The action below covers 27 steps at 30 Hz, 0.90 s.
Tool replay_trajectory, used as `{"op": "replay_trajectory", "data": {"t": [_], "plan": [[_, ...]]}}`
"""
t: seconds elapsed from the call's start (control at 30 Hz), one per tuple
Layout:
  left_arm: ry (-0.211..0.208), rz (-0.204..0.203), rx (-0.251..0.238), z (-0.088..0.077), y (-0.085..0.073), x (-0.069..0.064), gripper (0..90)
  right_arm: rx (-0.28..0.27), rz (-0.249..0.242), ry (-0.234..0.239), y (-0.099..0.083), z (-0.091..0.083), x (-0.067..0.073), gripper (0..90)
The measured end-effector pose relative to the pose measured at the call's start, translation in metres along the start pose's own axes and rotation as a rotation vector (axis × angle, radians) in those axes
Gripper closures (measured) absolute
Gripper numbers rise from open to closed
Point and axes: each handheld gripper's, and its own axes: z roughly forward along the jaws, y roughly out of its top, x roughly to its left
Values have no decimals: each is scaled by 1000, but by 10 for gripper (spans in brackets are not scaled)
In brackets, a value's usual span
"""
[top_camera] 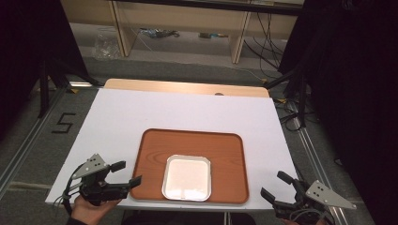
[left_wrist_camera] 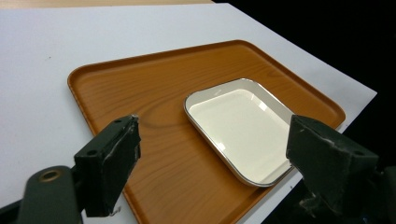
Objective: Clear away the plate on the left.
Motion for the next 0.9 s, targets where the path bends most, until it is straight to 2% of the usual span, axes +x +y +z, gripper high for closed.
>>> {"op": "replay_trajectory", "data": {"t": [0.03, 0.07, 0.1, 0.13, 0.17, 0.23, 0.27, 0.37, 0.57, 0.67, 0.73, 0.83, 0.9], "plan": [[-8, 6, -3, 0, -1, 0, 175, -5, -3, 0, 0, 0, 0, 153], [-6, 25, 5, -2, 0, 0, 175, 3, 38, 18, -1, 1, 2, 153], [0, 5, 1, -2, -1, -2, 175, 8, 42, 21, -1, 1, 3, 153], [0, 5, 1, -2, -1, -2, 175, -6, -5, 2, -1, 1, 0, 153], [-2, 15, -1, -5, -2, -3, 175, -4, -8, 2, -1, 1, 0, 153], [-4, 29, -2, -8, -2, -5, 175, -8, -10, -3, -1, 2, 0, 153], [2, 11, -9, -9, -3, -7, 177, -9, -11, -3, -1, 2, 0, 153], [-3, 18, 6, -11, -5, -12, 178, 9, 5, 8, -1, 1, 1, 153], [-9, 40, 4, -17, -8, -23, 180, 4, -4, 3, -1, 1, 0, 153], [-14, 34, 1, -21, -10, -29, 183, 6, 0, 8, -1, 2, 1, 153], [-23, 57, 1, -21, -10, -28, 185, 13, 15, 3, 0, 2, 2, 153], [-7, 43, 2, -21, -10, -29, 188, 2, -2, 10, 0, 2, 1, 153], [-12, 59, 2, -22, -10, -27, 189, 2, -4, 10, 0, 1, 1, 153]]}}
